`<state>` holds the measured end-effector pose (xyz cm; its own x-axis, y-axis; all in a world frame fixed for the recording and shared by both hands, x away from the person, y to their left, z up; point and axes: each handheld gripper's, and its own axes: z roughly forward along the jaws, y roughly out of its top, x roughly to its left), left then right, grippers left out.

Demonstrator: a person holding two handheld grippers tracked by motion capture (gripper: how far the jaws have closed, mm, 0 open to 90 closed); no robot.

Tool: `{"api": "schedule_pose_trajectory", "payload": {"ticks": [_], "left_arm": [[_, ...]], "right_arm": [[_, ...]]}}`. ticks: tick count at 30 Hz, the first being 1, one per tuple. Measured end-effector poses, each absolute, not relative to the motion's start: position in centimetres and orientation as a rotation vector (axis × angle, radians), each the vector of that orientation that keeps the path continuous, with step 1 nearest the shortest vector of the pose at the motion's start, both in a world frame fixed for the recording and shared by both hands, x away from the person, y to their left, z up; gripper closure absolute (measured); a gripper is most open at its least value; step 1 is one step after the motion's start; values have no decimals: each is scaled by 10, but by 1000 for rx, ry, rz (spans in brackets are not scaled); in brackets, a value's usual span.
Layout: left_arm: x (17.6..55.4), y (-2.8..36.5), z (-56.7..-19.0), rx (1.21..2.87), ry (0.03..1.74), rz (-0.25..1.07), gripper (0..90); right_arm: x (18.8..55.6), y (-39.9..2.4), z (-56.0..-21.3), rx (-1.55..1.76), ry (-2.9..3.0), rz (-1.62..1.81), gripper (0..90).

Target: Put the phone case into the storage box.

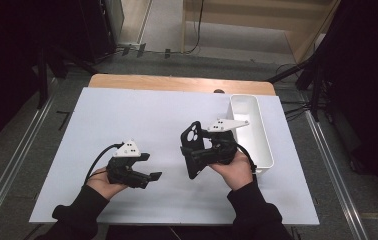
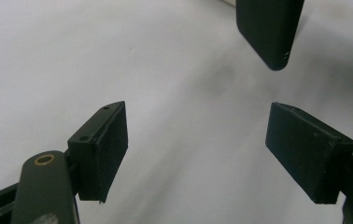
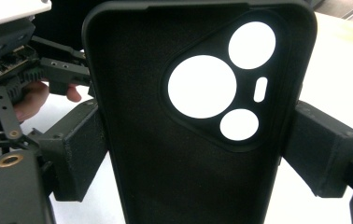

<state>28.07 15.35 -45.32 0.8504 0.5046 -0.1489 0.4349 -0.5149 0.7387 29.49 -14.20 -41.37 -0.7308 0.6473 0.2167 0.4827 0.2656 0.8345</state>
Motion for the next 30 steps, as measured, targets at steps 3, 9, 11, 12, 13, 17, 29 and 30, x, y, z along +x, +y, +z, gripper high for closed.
{"api": "schedule_pose_trajectory", "payload": {"ticks": [3,9,11,12,13,17,29,30], "left_arm": [[280,156,-455,2197,684,108,210],[280,164,-463,2218,718,75,209],[278,167,-466,2234,718,81,209],[278,169,-466,2234,716,84,210],[277,171,-466,2232,721,88,210],[277,179,-465,2207,746,78,210],[273,191,-465,2199,772,69,210],[273,192,-465,2201,771,69,210]], "right_arm": [[295,-142,-413,1060,2370,1456,121],[296,-145,-411,1055,2387,1464,121],[297,-145,-411,1053,2391,1459,121],[297,-146,-411,1052,2394,1456,121],[297,-146,-411,1052,2394,1458,121],[298,-149,-408,1051,2403,1463,121],[300,-157,-399,1038,2424,1471,121],[300,-158,-399,1033,2424,1473,121]]}}
